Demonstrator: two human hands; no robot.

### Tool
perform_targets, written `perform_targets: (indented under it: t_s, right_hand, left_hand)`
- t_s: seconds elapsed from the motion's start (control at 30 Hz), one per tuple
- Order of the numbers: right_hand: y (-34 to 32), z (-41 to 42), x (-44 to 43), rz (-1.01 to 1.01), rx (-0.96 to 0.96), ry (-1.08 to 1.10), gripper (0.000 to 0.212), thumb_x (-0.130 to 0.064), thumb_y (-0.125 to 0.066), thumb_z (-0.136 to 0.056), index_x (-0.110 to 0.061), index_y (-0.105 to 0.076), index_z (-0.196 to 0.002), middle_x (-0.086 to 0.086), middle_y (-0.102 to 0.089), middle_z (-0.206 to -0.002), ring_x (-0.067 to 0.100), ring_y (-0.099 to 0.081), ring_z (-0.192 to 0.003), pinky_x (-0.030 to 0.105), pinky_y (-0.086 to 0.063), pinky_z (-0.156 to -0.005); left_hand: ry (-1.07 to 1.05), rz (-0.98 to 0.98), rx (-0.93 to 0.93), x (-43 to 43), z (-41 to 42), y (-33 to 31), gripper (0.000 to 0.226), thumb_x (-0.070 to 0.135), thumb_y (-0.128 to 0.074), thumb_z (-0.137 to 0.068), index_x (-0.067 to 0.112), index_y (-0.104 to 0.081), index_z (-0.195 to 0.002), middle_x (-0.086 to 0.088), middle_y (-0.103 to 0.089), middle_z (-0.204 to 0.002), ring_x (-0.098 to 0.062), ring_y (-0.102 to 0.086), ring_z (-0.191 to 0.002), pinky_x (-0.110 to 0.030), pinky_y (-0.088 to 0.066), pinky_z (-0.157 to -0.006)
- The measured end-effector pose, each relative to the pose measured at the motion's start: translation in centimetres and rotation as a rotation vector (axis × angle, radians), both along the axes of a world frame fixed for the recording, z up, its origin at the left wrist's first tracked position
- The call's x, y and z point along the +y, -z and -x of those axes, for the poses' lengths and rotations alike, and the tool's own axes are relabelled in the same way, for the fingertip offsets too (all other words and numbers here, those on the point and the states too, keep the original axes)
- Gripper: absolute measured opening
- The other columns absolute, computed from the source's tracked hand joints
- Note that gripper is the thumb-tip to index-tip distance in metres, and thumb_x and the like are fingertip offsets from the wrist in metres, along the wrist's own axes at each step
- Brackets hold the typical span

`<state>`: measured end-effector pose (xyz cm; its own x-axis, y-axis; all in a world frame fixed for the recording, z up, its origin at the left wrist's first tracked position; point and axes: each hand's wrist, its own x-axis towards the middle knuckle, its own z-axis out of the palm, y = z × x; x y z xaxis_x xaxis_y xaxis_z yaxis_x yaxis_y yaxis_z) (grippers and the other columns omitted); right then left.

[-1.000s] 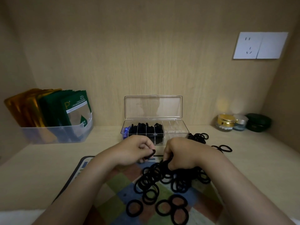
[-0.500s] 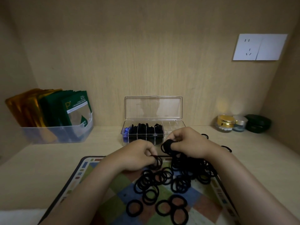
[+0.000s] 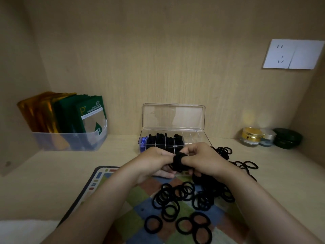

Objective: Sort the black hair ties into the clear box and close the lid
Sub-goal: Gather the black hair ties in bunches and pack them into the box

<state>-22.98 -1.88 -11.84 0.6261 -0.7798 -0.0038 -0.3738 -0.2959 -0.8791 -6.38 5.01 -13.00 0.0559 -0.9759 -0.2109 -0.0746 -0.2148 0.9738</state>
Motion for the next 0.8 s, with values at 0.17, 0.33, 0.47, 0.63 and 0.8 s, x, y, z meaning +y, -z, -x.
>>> perform_targets:
  t_s: [0.17, 0.33, 0.47, 0.63, 0.8]
  right_hand:
    - [0.7, -0.1, -0.6, 0.16, 0.039, 0.062, 0.004, -0.013, -0.074, -0.08, -0.015, -0.071, -0.082, 0.002, -0.067, -0.068, 0.013, -0.058, -0.055, 0.031, -0.049, -0.053]
    - [0.8, 0.0, -0.5, 0.346, 0.093, 0.027, 0.012, -0.02, -0.078, -0.074, -0.023, -0.067, -0.074, -0.006, -0.066, -0.066, 0.001, -0.057, -0.058, 0.023, -0.049, -0.059]
    - [0.7, 0.2, -0.6, 0.328, 0.091, -0.014, 0.011, -0.019, -0.077, -0.075, -0.023, -0.067, -0.078, -0.003, -0.069, -0.071, 0.004, -0.061, -0.061, 0.031, -0.054, -0.064]
    - [0.1, 0.6, -0.7, 0.154, -0.009, -0.03, 0.014, -0.021, -0.076, -0.085, -0.018, -0.068, -0.096, 0.0, -0.064, -0.081, 0.008, -0.058, -0.055, 0.02, -0.044, -0.049]
    - [-0.2, 0.9, -0.8, 0.0, -0.114, 0.055, 0.031, -0.032, -0.077, -0.085, -0.021, -0.068, -0.112, 0.008, -0.069, -0.104, 0.018, -0.066, -0.073, 0.027, -0.049, -0.049]
  left_hand:
    - [0.09, 0.034, 0.075, -0.2, 0.0, 0.1, 0.039, 0.034, -0.058, -0.098, 0.005, -0.066, -0.123, -0.014, -0.07, -0.122, -0.024, -0.067, -0.114, -0.035, -0.058, -0.09]
    - [0.118, 0.106, -0.114, -0.2, -0.1, 0.7, 0.032, 0.019, -0.063, -0.096, 0.01, -0.067, -0.126, -0.006, -0.072, -0.119, -0.017, -0.068, -0.112, -0.027, -0.057, -0.09]
    - [0.115, 0.151, -0.175, -0.2, -0.1, 0.8, 0.028, 0.015, -0.056, -0.1, 0.013, -0.068, -0.125, -0.007, -0.073, -0.115, -0.02, -0.07, -0.108, -0.03, -0.057, -0.092]
    - [0.027, 0.217, -0.221, -0.3, 0.1, 0.9, 0.027, 0.017, -0.054, -0.102, 0.018, -0.07, -0.123, -0.002, -0.072, -0.117, -0.019, -0.074, -0.095, -0.03, -0.059, -0.088]
    - [-0.039, 0.259, -0.081, -0.2, -0.2, 0.6, 0.025, 0.012, -0.058, -0.098, 0.017, -0.064, -0.122, -0.003, -0.075, -0.108, -0.018, -0.073, -0.092, -0.029, -0.059, -0.082]
